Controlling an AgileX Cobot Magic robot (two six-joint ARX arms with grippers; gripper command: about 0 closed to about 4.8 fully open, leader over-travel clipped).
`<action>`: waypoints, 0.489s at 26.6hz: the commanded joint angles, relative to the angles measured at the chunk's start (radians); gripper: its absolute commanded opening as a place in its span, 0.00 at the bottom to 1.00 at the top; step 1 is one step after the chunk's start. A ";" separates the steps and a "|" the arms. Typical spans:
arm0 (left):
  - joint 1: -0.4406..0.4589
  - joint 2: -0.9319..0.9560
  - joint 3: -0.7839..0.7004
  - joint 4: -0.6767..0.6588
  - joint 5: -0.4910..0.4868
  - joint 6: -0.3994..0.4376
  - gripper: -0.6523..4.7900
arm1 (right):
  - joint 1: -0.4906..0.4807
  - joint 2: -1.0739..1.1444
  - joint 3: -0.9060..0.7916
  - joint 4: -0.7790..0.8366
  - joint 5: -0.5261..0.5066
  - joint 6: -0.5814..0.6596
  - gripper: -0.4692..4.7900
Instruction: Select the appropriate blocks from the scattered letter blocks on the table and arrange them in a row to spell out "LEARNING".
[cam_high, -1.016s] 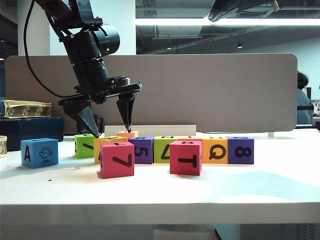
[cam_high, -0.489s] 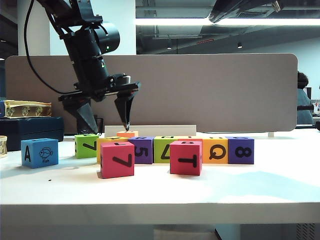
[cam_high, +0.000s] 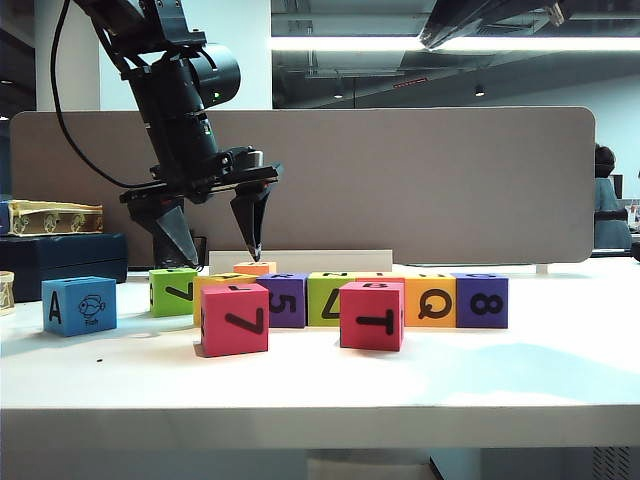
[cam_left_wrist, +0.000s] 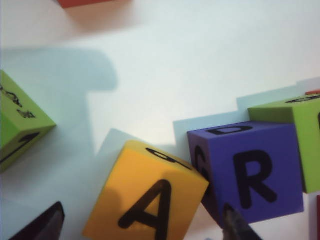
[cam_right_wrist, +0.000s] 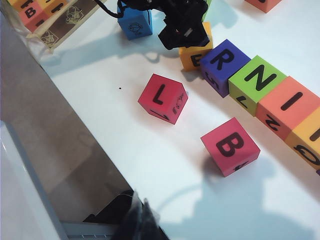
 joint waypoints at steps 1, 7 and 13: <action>0.000 0.005 0.004 0.005 0.004 0.000 0.85 | 0.001 -0.003 0.004 0.004 -0.010 -0.001 0.09; 0.000 0.033 0.004 -0.018 0.008 0.000 0.86 | 0.001 -0.007 0.004 -0.011 -0.019 -0.001 0.09; 0.000 0.033 0.005 -0.045 0.055 -0.009 0.86 | 0.001 -0.010 0.004 -0.012 -0.018 -0.001 0.09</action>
